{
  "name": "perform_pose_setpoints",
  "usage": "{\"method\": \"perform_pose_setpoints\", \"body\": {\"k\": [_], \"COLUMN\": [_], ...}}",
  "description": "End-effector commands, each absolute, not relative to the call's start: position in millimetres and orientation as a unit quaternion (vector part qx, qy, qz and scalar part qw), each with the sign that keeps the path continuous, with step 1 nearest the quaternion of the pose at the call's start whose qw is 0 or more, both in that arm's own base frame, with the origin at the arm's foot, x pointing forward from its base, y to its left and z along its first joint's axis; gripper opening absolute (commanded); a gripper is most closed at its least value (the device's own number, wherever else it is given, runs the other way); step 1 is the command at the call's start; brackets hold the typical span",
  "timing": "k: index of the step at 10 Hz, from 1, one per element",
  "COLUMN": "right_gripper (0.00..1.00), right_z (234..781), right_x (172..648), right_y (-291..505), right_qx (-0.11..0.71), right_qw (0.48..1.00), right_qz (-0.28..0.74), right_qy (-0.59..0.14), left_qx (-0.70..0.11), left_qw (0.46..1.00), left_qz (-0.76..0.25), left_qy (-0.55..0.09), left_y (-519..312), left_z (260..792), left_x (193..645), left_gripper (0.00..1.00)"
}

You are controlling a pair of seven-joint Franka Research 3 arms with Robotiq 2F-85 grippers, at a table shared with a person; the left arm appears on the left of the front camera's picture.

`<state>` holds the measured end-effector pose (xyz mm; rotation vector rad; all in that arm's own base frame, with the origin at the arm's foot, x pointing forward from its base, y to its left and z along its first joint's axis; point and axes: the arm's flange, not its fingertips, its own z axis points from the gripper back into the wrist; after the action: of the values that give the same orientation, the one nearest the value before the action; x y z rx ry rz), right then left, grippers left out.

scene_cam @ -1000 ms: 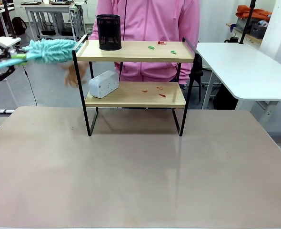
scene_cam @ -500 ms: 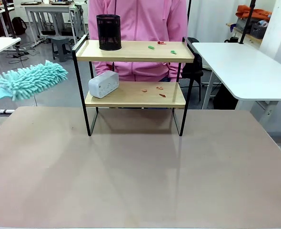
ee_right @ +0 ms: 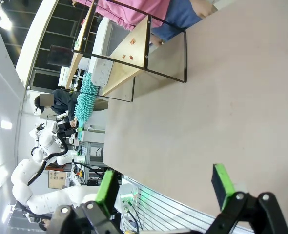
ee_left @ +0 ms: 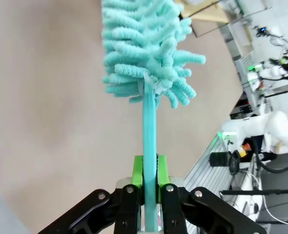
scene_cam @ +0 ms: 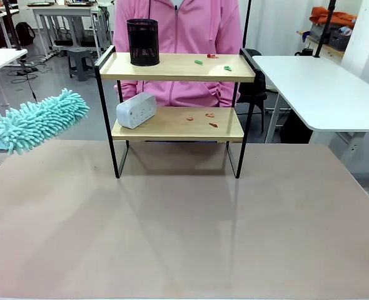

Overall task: Clean the shelf.
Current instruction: Pick up the Duster from the human, then clean the specific tier of the Shelf with the Duster once objects are removed.

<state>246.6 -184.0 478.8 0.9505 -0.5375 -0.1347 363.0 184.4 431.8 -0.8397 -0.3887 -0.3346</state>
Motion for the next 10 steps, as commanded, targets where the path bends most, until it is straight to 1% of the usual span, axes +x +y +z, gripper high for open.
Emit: {"method": "perform_pose_setpoints", "body": {"k": [1, 10], "right_gripper": [1.00, 1.00], "right_z": [481.2, 481.2], "right_x": [249.5, 249.5], "right_y": [-184.2, -184.2], "right_qx": [0.455, 0.455], "right_qw": [0.848, 0.848], "right_qz": [-0.055, -0.055], "right_qy": [-0.267, -0.267], "left_qx": [-0.419, -0.419], "left_qw": [0.875, 0.875], "left_qz": [-0.135, -0.135], "left_qy": [-0.201, -0.201], "left_y": [185.6, 185.6], "left_z": [435.5, 435.5], "left_x": [370.5, 370.5], "left_gripper": [0.00, 0.00]}}
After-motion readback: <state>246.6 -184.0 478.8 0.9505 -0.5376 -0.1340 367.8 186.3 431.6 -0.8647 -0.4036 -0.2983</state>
